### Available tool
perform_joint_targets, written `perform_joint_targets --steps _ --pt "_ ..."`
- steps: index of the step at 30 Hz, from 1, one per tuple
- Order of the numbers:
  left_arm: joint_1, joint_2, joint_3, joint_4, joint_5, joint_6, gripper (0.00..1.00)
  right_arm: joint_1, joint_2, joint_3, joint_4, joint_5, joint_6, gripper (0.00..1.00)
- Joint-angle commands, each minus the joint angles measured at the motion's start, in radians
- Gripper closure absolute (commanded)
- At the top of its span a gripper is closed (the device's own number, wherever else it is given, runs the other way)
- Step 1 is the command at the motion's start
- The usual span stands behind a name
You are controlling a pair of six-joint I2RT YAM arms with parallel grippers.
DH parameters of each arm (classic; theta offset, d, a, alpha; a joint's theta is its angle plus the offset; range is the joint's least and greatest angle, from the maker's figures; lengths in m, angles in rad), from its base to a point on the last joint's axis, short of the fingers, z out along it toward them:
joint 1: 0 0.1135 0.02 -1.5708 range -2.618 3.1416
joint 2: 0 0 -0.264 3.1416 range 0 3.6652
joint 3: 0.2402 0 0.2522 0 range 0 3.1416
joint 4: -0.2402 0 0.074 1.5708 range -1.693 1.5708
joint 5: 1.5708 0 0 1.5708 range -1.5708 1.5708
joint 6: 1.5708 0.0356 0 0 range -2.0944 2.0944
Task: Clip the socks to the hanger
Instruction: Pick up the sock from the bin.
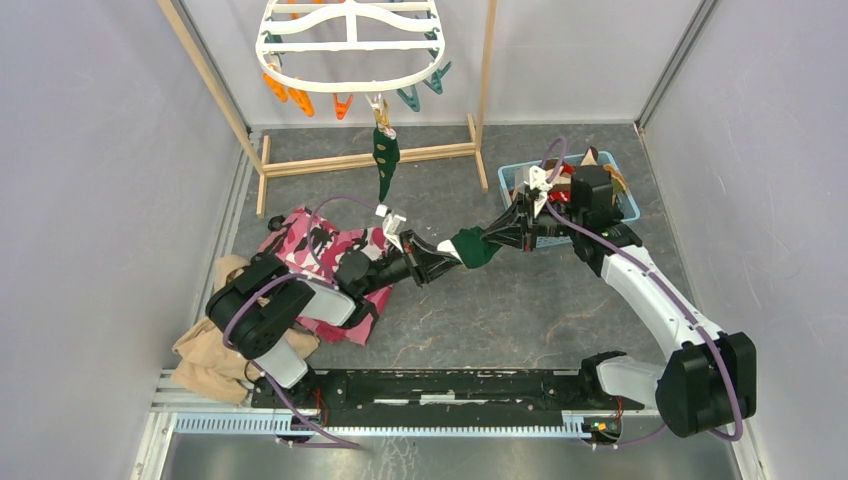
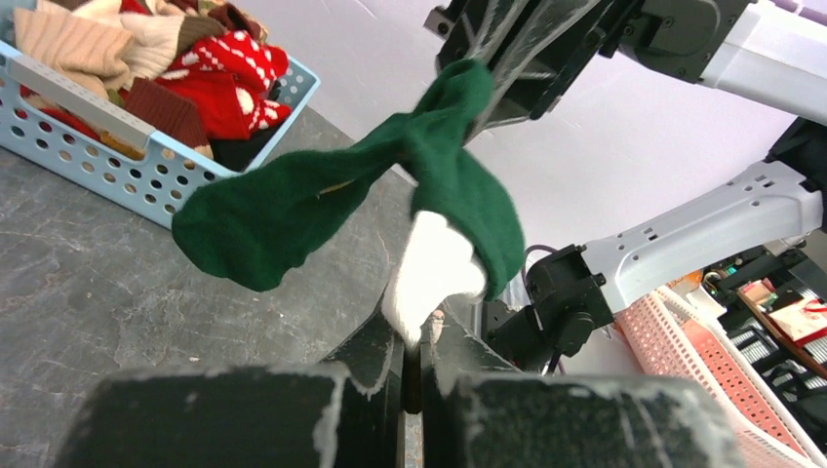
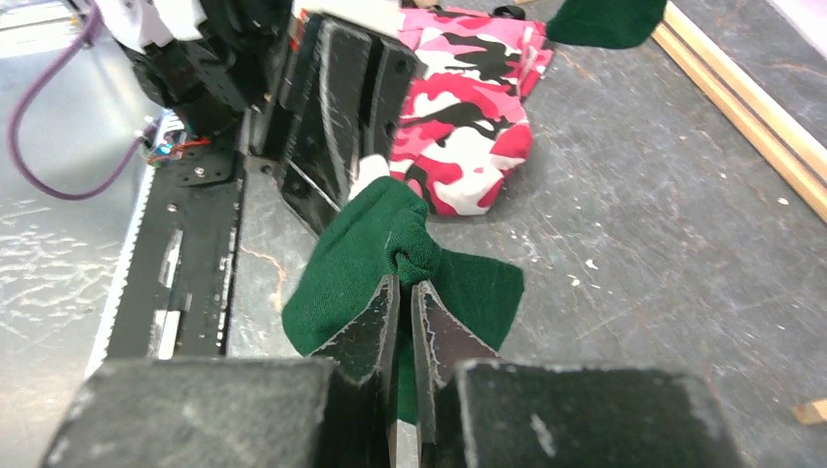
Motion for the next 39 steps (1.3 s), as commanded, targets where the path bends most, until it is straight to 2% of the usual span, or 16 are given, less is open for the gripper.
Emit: perform_joint_targets --steps 1,2,4,6,8,12,14,18,22,26,29,35,39 --pt "0.033 -0.099 -0.019 0.117 0.037 0.004 0.98 0.004 0.005 0.076 -0.147 0.099 -0.162 0.91" --pt "0.037 -0.130 -0.015 0.045 0.045 0.005 0.98 0.004 0.005 0.084 -0.171 0.137 -0.197 0.91" --pt "0.041 -0.230 0.015 -0.210 0.048 0.025 0.98 0.004 0.009 0.095 -0.218 0.201 -0.261 0.86" --pt "0.041 -0.312 0.093 -0.623 0.046 0.082 0.98 0.003 0.024 0.119 -0.276 0.254 -0.331 0.82" --pt "0.041 -0.361 0.176 -0.920 0.044 0.156 0.98 0.003 0.037 0.140 -0.322 0.279 -0.384 0.74" --pt "0.041 -0.377 0.308 -1.322 0.059 0.231 0.98 0.005 0.020 0.170 -0.393 0.294 -0.490 0.53" --pt "0.045 -0.361 0.364 -1.448 0.064 0.227 0.98 0.005 -0.012 0.172 -0.414 0.296 -0.543 0.42" --pt "0.056 -0.332 0.381 -1.411 0.147 0.105 0.98 0.015 -0.080 0.143 -0.481 0.214 -0.709 0.23" --pt "0.058 -0.273 0.403 -1.320 0.246 -0.018 0.98 0.060 -0.097 0.088 -0.527 0.091 -0.867 0.16" --pt "0.058 -0.209 0.384 -1.108 0.341 -0.200 0.98 0.161 -0.087 0.041 -0.408 0.225 -0.795 0.17" --pt "0.058 -0.175 0.371 -1.014 0.369 -0.283 0.98 0.231 -0.080 0.016 -0.358 0.347 -0.778 0.18" --pt "0.072 -0.173 0.337 -0.921 0.366 -0.358 0.98 0.317 -0.076 -0.021 -0.340 0.487 -0.830 0.21" --pt "0.088 -0.171 0.321 -0.885 0.366 -0.387 0.98 0.355 -0.073 -0.023 -0.327 0.541 -0.831 0.30"
